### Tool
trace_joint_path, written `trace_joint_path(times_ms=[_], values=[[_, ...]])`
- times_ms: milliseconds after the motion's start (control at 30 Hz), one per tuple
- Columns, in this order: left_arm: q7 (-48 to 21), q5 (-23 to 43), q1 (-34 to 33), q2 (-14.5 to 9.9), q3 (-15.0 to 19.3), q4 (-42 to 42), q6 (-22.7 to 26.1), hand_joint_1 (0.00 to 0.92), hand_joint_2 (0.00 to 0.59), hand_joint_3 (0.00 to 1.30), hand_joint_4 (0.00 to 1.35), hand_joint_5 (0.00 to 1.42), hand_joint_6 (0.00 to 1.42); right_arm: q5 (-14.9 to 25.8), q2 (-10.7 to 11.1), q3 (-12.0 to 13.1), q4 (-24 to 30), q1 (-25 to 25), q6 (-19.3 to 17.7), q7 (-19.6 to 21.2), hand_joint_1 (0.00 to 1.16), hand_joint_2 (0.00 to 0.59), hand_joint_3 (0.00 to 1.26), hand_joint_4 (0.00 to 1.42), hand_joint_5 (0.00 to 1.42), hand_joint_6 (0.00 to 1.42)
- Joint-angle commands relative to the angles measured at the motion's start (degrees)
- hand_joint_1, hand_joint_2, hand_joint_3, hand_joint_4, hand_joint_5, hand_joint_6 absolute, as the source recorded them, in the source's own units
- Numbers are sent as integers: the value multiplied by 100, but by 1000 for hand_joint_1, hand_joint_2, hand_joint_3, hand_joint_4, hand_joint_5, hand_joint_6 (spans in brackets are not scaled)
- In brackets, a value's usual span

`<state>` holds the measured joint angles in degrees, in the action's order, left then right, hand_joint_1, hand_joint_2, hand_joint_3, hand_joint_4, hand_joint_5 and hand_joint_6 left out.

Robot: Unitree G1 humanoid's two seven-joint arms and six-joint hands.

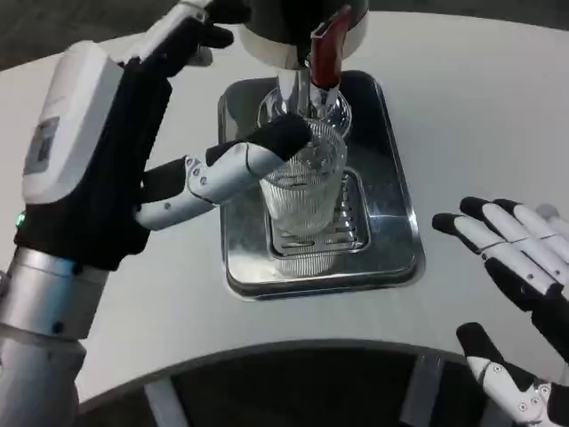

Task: Grasp the cup under the faucet to collect the drink, then remove the cup.

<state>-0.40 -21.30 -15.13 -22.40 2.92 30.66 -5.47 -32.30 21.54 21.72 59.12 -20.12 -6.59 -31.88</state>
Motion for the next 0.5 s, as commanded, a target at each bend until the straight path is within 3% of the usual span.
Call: trace_joint_path(times_ms=[33, 367, 500], values=[[-206, 601, -85, 91, 182, 277, -168, 64, 113, 365, 390, 468, 518, -131, -122, -126, 88, 43, -11, -114, 365, 568, 65, 0, 0, 0], [-1090, 2780, -900, 188, 308, 400, 857, 0, 80, 406, 441, 555, 639, -357, -241, -318, 88, 136, 108, -233, 363, 563, 64, 0, 0, 0], [-1353, 3422, -1295, 167, 269, 360, 1372, 0, 67, 370, 409, 514, 598, -558, -288, -472, 88, 176, 159, -250, 361, 561, 68, 0, 0, 0]])
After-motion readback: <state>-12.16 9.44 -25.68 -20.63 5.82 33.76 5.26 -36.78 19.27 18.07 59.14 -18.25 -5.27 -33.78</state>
